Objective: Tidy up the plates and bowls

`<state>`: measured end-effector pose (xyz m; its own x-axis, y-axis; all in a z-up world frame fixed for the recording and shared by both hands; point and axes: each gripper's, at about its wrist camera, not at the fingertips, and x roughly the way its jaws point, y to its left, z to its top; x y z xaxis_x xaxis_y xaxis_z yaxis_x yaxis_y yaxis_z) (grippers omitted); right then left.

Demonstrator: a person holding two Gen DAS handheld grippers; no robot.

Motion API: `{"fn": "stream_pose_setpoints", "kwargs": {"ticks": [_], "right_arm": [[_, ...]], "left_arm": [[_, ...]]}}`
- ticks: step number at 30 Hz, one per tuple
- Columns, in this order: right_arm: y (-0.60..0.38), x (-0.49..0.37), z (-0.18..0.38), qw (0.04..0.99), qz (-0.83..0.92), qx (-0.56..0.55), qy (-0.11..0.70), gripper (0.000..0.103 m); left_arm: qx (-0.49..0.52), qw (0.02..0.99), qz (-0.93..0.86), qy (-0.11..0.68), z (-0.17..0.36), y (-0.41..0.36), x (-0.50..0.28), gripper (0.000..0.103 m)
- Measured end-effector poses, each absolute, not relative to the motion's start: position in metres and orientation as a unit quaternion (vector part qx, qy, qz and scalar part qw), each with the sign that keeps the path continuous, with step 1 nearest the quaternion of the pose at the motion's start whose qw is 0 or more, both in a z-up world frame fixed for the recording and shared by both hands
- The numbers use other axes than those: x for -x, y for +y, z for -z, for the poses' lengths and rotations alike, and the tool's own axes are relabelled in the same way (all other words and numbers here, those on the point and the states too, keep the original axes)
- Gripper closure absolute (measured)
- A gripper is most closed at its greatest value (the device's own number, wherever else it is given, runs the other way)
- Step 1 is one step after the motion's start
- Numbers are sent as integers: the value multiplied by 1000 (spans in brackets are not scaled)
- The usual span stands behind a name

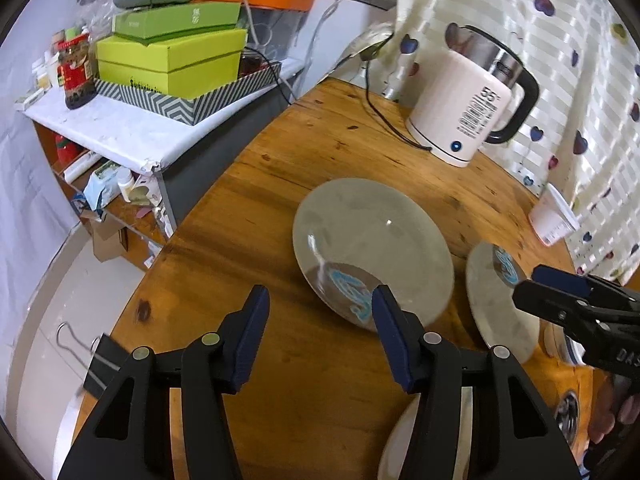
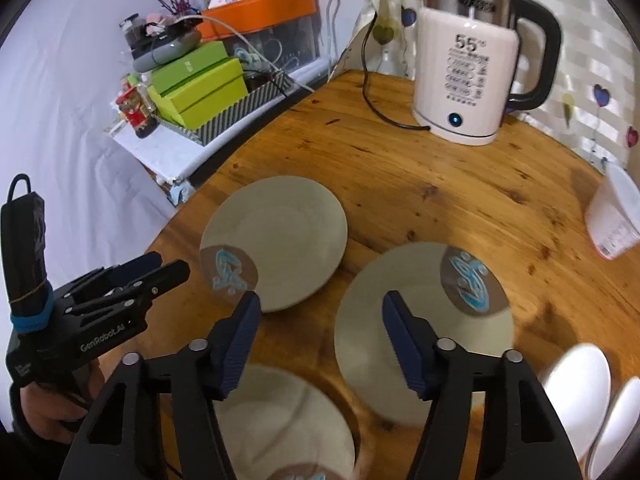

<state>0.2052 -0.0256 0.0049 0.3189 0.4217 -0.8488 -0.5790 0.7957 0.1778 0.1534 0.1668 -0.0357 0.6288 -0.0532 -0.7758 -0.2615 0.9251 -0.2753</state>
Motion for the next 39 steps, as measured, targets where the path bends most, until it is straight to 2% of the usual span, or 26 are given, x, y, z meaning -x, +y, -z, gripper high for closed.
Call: {"fn": "stream_pose_setpoints", "kwargs": {"ticks": [4,10,13,17,22,24,39], "right_arm": [[-13,-227,9,798,-317,77,507,52],[3,-255,30,783,-323,72,527,55],[7,-267,43,772,-324,66,543,65],[10,-274,53,766,-325,63,552,72],[14,-276,60,763,-323,63,556,79],[12,-278,61,763,-325,55,556,79],[9,-268,48,767,-328,46,550,80]], "left_arm": [[198,876,-58,435,47,176,-168,59],[214,869,-61,443,61,183,-181,60],[218,865,-61,447,67,185,-186,60],[219,866,-55,446,68,185,-189,60],[217,867,-44,447,68,181,-193,68],[217,867,-38,447,68,180,-195,74],[208,875,-44,436,51,176,-184,74]]}}
